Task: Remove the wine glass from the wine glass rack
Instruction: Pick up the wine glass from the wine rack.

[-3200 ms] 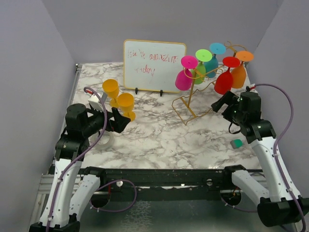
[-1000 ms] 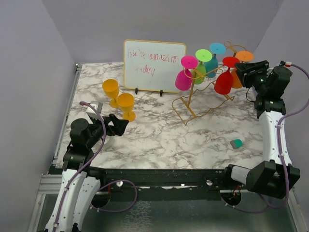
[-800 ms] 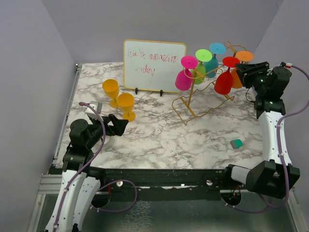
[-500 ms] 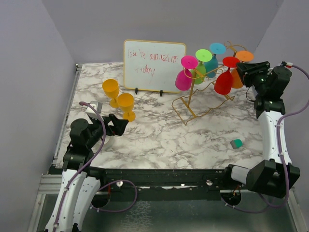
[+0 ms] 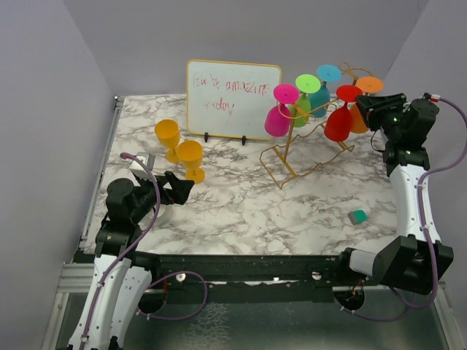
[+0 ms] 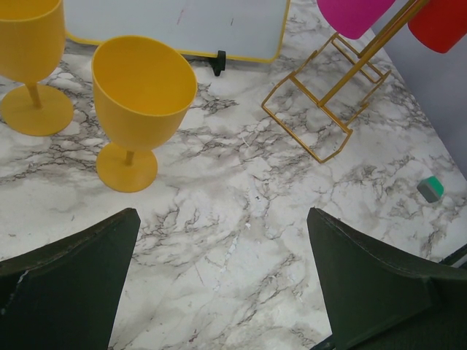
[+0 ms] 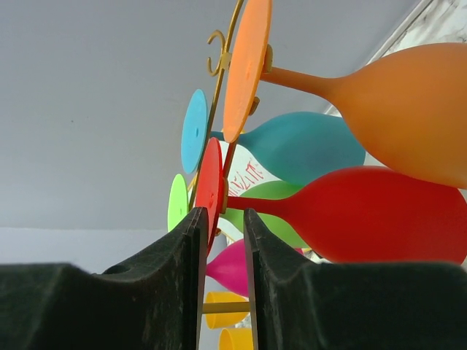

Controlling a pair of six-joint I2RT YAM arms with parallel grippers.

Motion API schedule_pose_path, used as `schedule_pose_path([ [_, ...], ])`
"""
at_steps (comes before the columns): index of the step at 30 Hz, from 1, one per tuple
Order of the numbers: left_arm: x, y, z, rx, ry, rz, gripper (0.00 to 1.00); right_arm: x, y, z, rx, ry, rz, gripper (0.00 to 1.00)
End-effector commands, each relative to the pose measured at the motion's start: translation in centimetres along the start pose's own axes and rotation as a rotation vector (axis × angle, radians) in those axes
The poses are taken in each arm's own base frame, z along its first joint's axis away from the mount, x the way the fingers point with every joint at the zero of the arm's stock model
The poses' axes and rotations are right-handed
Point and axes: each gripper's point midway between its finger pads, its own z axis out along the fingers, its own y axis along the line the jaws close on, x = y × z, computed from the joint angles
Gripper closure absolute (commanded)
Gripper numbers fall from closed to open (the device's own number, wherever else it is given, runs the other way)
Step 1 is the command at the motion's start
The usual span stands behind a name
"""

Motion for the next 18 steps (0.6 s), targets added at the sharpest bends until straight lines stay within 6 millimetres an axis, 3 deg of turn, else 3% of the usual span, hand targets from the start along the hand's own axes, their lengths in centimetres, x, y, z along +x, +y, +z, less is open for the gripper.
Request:
schedule_pose_path([
  [1, -0.5, 0.3, 0.0, -0.014, -0.02, 0.003, 0.01, -0.9, 0.4, 0.0, -0.009, -0.033, -0.017, 0.69],
  [18, -0.5, 0.4, 0.0, -0.018, -0.021, 0.002, 0.01, -1.1, 1.5, -0.7, -0.032, -0.045, -0.008, 0.79],
])
